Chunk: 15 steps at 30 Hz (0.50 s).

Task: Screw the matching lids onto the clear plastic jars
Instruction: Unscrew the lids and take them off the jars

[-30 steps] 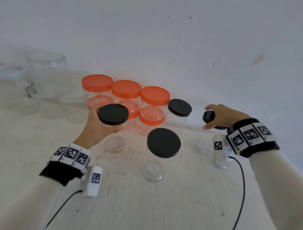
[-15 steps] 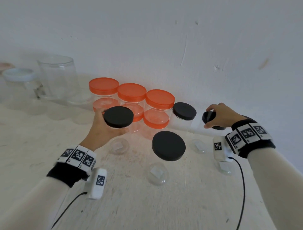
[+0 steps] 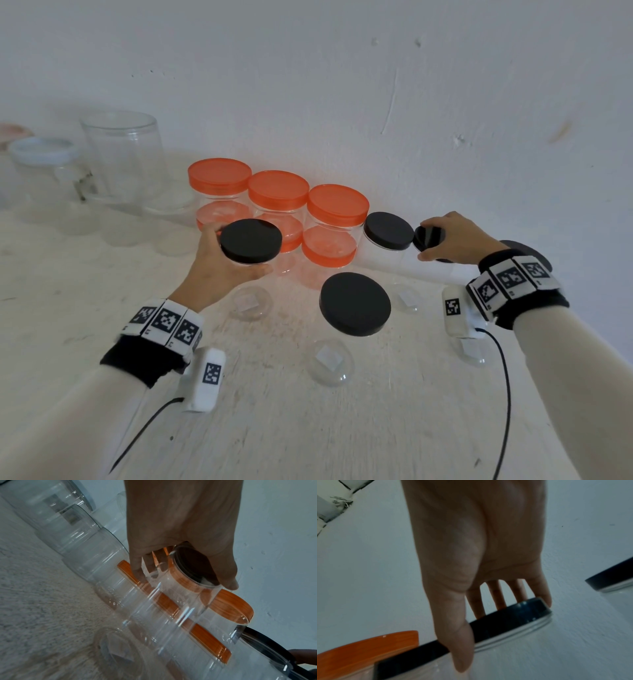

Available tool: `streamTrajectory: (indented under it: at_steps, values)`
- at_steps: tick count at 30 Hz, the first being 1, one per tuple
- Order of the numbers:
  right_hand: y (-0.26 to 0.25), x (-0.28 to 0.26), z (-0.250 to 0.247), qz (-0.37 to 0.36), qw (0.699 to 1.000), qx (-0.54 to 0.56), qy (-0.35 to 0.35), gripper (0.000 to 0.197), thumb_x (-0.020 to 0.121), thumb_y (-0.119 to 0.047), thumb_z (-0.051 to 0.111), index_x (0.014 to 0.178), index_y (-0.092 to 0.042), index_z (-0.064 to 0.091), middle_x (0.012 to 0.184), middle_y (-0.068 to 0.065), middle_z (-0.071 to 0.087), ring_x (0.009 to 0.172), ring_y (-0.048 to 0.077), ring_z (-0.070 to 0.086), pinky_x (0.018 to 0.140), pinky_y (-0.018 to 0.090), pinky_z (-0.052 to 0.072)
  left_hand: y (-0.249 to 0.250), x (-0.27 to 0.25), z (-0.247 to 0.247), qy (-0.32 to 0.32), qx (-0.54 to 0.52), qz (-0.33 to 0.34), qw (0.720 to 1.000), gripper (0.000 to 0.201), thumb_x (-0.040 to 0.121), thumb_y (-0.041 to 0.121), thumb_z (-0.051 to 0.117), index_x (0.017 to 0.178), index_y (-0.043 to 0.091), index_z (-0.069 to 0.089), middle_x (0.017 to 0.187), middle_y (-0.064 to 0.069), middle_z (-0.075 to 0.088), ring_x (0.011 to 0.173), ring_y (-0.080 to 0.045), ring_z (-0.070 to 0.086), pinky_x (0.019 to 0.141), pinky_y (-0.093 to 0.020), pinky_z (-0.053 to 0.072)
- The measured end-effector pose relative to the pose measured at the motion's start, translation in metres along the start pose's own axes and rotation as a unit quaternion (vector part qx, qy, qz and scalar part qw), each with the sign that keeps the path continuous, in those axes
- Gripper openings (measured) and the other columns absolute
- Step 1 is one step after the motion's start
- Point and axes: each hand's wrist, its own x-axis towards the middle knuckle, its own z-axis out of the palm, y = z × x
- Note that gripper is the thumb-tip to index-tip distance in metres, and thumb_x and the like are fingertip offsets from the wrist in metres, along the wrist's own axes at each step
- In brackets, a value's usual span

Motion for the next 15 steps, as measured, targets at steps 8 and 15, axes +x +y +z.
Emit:
streamTrajectory:
  at_steps: [8,15]
  values:
    - [0.004,0.001,0.004,0.017,1.0,-0.003,-0.008,0.082,0.078,-0.032,0.074,0.144,-0.011,0.029,0.143,0.014,0.036,0.128,0.03,0.038,0.102,0.038,0.034,-0.002,0.001,-0.001,-0.007,0.003,0.004,1.0,0.09,0.061,0.011,0.085,0.129,0.013,0.025,0.123,0.0,0.038,0.11,-0.012,0.042,0.074,-0.008,0.036]
    - [-0.045,-0.043,0.006,-0.181,0.96,0.144,0.16,0.05,0.083,-0.034,0.066,0.128,-0.019,0.048,0.129,-0.002,0.044,0.119,0.014,0.045,0.093,0.023,0.036,-0.001,-0.001,-0.002,-0.012,0.008,0.013,1.0,0.089,0.061,0.011,0.084,0.128,0.014,0.026,0.121,0.002,0.039,0.111,-0.011,0.043,0.08,-0.012,0.037]
